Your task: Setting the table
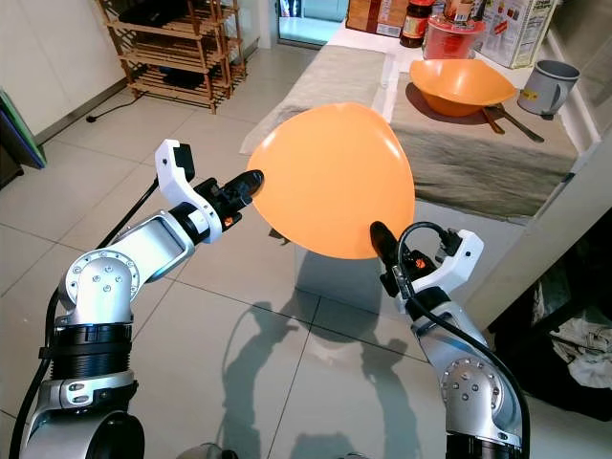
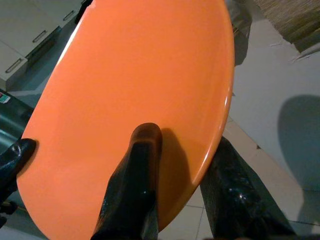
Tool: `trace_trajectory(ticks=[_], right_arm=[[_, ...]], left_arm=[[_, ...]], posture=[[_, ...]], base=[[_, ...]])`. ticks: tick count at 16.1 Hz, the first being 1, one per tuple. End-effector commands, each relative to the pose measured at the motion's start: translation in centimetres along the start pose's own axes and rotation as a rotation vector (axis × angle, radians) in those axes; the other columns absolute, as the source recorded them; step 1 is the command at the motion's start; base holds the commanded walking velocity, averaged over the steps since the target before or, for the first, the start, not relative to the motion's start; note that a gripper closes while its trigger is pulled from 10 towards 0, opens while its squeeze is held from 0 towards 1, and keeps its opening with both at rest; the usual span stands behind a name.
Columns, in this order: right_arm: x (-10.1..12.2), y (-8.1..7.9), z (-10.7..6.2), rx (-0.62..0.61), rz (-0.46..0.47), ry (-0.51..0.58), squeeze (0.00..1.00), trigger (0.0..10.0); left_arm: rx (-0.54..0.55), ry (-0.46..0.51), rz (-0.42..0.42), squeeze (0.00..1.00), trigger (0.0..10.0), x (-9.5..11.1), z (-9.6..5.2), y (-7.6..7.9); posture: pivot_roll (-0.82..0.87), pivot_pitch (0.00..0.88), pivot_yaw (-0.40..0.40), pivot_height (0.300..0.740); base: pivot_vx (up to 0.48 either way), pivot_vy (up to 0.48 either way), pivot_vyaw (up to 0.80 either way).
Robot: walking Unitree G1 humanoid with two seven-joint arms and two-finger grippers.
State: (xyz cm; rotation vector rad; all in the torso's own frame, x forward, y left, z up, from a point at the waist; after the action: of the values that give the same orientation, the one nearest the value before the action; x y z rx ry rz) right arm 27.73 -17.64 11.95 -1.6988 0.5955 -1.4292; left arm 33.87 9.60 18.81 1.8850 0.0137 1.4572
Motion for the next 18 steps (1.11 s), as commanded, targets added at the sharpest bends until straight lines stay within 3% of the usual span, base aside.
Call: trace_trajectory(ticks=[1,2,18], right_arm=[[-0.58,0.82,-0.15,-0.064,-0.083,-0.058,0.00,0.0],[-0.65,1.00,-0.16,-0.078,-0.096,-0.068,0.00,10.0],[-1.09,0.63,0.03,-0.075,-0.112,-0.082,0.00,10.0]], left_arm=[[0.004,0.050,0.039,0.00,10.0,1.29,0.05,0.48],[0.003,0.049,0.040,0.00,10.0,1.28,0.05,0.52],[-0.004,0.048,0.046,0.00,10.0,1.23,0.10,0.83]], posture=[[-0.06,0.048,0.017,0.740],[-0.06,0.048,0.016,0.740],[-0.06,0.048,0.018,0.740]], base=[[0.000,0.000,0.00],[0.000,0.000,0.00],[0.000,0.000,0.00]])
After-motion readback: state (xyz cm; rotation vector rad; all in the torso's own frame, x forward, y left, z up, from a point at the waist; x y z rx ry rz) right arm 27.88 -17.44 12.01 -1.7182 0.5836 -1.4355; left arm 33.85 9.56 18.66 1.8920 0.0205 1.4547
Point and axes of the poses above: a point about 5 cm out from each wrist's last joint towards the gripper, its own z axis pointing out of the wrist towards the gripper, its own x axis along the axis of the wrist's last joint, y = z × x, the point moved 1 cm from there along z, pointing out of the wrist towards the gripper, and after that the axes turned 12 degrees about z, right-handed, at the moved point
